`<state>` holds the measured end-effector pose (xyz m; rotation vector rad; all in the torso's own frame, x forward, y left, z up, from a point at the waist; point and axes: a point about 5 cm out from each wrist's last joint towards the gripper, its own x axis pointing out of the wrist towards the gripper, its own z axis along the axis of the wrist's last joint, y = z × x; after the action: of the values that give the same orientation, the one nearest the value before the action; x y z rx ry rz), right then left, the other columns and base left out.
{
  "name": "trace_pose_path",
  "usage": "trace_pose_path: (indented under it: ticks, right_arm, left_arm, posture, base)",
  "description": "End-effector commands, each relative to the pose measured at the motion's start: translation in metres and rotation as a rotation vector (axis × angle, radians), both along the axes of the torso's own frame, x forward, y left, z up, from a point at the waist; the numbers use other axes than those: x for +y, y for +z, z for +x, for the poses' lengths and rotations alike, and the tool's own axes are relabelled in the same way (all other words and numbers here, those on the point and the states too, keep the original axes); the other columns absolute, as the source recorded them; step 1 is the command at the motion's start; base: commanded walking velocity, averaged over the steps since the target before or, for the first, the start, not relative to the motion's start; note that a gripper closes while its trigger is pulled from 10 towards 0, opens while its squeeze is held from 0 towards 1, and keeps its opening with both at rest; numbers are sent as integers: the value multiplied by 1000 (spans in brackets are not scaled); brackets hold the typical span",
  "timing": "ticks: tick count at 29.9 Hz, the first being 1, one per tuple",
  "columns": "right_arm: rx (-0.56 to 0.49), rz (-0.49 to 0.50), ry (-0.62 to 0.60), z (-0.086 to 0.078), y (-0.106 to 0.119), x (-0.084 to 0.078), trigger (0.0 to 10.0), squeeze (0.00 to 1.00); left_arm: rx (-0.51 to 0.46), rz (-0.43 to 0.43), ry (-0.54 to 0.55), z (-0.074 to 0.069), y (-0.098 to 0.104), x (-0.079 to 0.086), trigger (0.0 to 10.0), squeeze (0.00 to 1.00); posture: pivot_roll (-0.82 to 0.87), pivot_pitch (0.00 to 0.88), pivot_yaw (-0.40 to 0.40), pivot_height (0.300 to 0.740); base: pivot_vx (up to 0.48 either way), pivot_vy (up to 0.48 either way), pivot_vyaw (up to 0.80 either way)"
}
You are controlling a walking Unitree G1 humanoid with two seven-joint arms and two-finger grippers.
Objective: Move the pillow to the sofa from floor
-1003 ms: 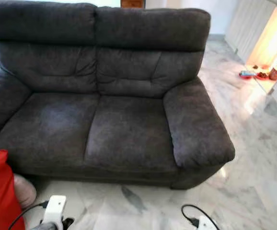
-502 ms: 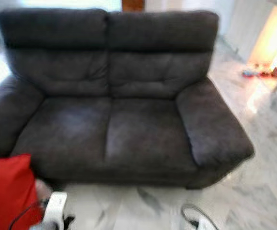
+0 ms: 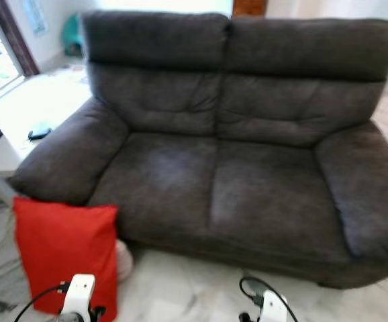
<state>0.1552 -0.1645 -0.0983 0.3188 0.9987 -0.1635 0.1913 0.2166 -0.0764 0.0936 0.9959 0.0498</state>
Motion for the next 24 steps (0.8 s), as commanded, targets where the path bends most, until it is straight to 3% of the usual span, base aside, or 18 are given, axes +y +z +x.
trace_pose_path:
  ticks: [1, 7, 12, 16, 24]
  right_arm:
    - [24, -38, -7, -9, -2, -15, 10000, 0]
    - [36, -43, -13, -19, -5, -22, 10000, 0]
    - [49, -39, -31, -29, -7, -26, 10000, 0]
    - [37, -39, -28, -19, -4, -23, 10000, 0]
    - [30, -42, -52, -15, -3, -26, 10000, 0]
  left_arm:
    - [-15, -8, -19, 6, 2, -7, 10000, 0]
    - [-16, -8, -18, 6, 2, -7, 10000, 0]
    - [-16, -6, -18, 6, 2, -6, 10000, 0]
    - [-16, -6, -18, 5, 2, -6, 10000, 0]
    - [-15, -6, -17, 5, 2, -6, 10000, 0]
  posture:
    - [-22, 0, -23, 740]
    - [-22, 0, -23, 740]
    - [-21, 0, -22, 740]
    - [-20, 0, -23, 740]
    - [-19, 0, -22, 740]
  base:
    - [0, 480, 0]
    - [0, 480, 510]
    - [0, 480, 0]
    - [0, 480, 0]
    - [0, 480, 0]
